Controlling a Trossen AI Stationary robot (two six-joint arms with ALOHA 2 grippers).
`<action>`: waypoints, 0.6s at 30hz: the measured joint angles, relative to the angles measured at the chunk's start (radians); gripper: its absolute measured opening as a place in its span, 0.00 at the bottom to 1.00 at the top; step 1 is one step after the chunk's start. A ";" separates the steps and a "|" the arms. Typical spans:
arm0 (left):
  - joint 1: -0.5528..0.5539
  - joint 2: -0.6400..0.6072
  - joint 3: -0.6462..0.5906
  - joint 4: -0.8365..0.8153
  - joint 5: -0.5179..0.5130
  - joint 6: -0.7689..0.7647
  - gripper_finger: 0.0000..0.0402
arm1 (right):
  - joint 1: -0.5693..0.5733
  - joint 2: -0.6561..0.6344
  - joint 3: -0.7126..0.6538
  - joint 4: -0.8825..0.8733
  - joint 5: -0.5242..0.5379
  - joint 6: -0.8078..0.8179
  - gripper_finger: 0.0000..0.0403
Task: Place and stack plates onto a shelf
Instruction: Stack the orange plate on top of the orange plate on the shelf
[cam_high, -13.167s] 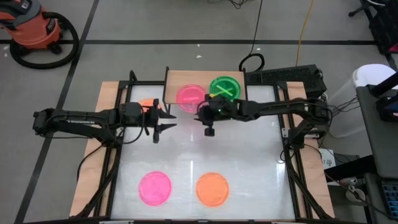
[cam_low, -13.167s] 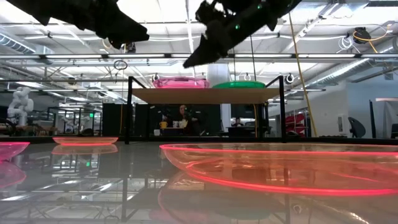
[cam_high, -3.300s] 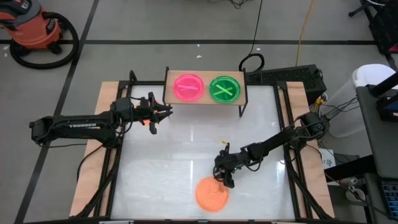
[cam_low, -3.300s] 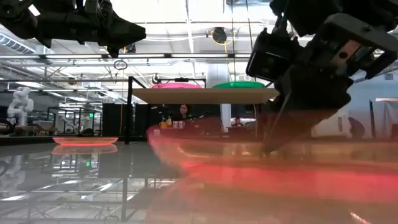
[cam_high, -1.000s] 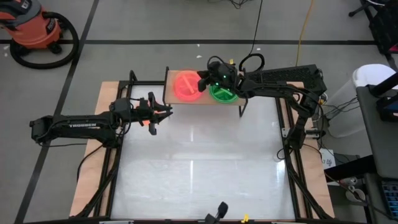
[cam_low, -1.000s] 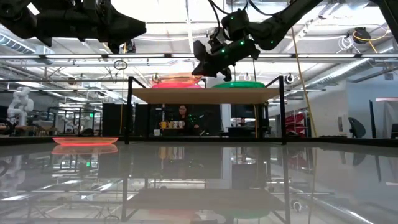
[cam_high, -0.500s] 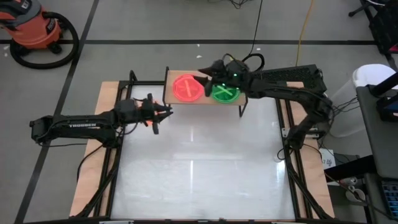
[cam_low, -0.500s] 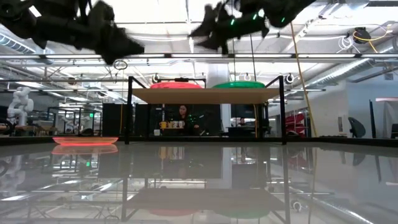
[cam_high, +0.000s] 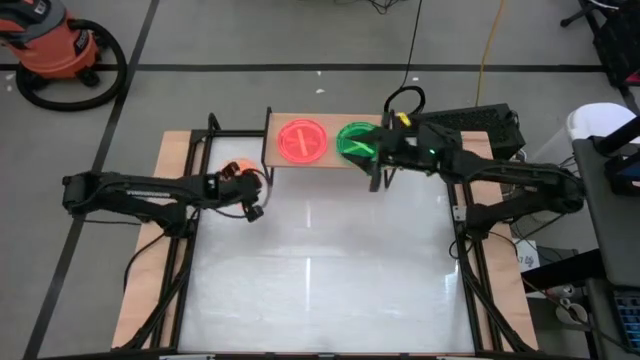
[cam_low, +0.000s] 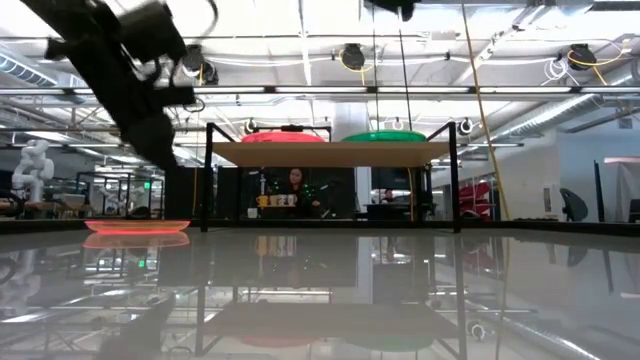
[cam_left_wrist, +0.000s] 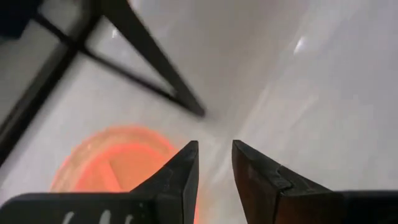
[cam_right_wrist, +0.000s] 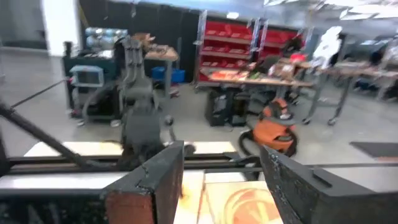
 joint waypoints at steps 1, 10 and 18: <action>0.006 0.035 -0.002 -0.003 -0.001 0.011 0.26 | 0.008 -0.024 -0.028 0.019 0.021 -0.003 0.48; 0.107 0.242 -0.002 -0.075 -0.004 -0.038 0.26 | 0.011 -0.197 -0.288 0.241 0.087 -0.027 0.48; 0.174 0.293 -0.002 -0.053 0.044 -0.050 0.26 | -0.019 -0.237 -0.366 0.344 0.090 -0.019 0.48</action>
